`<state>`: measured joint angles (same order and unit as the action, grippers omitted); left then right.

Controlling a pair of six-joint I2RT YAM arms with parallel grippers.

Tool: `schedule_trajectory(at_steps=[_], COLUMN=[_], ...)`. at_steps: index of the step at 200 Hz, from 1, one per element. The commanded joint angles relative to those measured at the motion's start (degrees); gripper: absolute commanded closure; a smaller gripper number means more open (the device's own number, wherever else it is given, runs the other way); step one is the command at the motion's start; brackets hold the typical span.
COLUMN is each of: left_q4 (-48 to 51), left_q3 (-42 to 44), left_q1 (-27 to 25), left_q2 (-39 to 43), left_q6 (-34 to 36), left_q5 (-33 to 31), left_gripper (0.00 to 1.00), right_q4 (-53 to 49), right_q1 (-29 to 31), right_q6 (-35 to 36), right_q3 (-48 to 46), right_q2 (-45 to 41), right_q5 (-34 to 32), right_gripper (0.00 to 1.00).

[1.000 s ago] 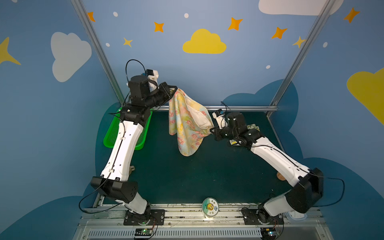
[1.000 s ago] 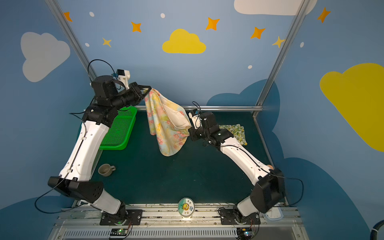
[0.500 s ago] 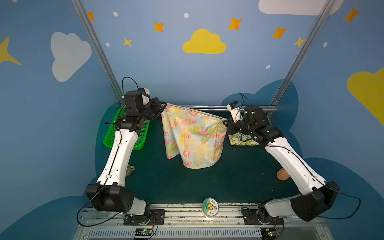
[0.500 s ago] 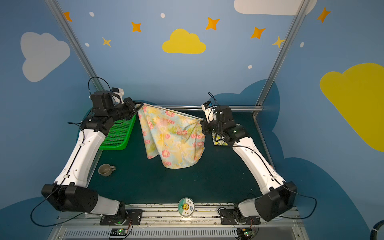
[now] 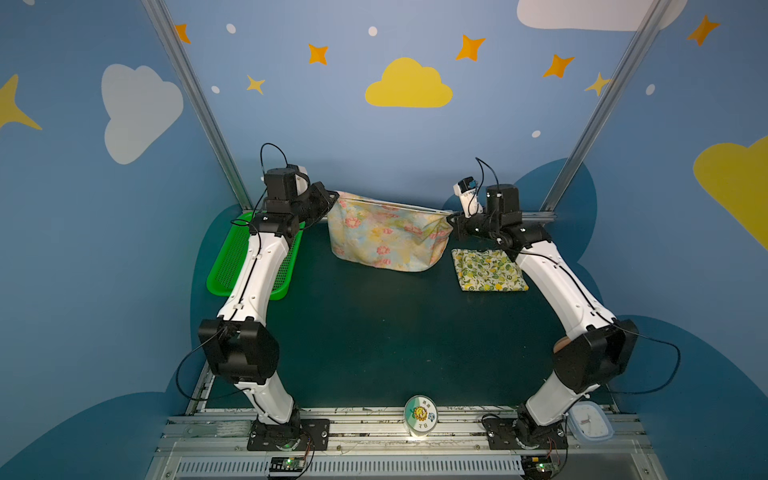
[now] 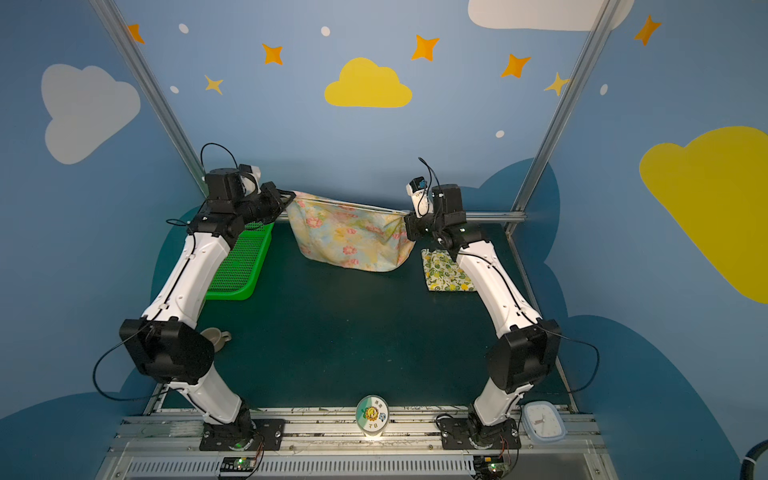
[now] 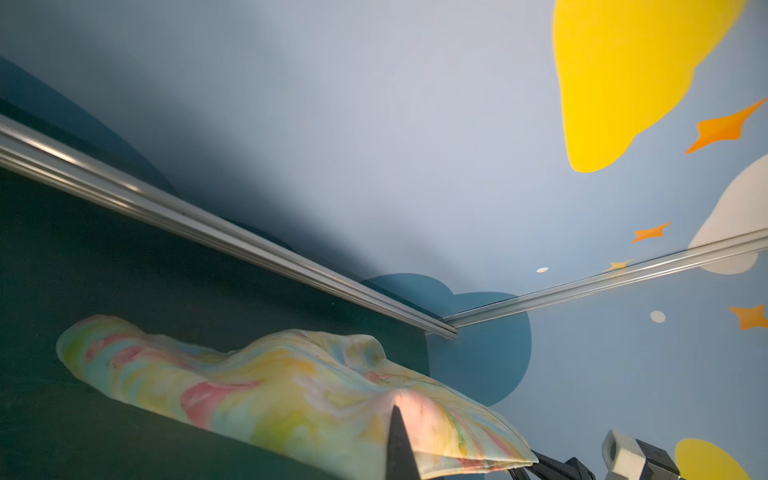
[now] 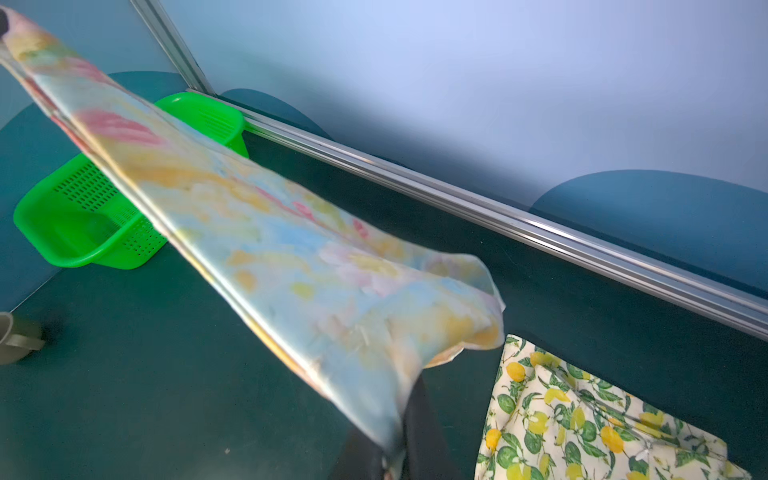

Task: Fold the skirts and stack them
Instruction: 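Stretch the floral skirt between both grippers and lower it onto the table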

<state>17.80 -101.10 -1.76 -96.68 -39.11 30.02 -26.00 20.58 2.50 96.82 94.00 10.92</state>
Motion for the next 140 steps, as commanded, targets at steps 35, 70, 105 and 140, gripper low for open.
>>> schedule_trajectory(at_steps=[35, 70, 105, 140], left_q4=[-9.7, -12.1, -4.6, 3.0], left_q3=[32.6, 53.4, 61.9, 66.4], left_q1=[0.1, -2.9, -5.5, -5.5], left_q2=[15.4, 22.3, 28.6, 37.5], left_q6=[-0.9, -3.6, -3.8, -4.6], left_q5=[-6.0, -10.6, -15.6, -20.6], left_gripper=[0.96, 0.96, 0.96, 0.96], right_q4=[8.4, 14.8, 10.5, 5.6], right_q1=[3.1, 8.3, 12.9, 16.5], right_q6=[-5.2, -14.3, -20.9, -23.1], right_q3=[-27.5, -43.3, -45.8, -44.3], right_q2=[-10.2, -10.5, -9.4, -7.4], right_q5=[-1.1, 0.5, -0.3, 0.1], right_gripper=[1.0, 1.0, 1.0, 1.0])
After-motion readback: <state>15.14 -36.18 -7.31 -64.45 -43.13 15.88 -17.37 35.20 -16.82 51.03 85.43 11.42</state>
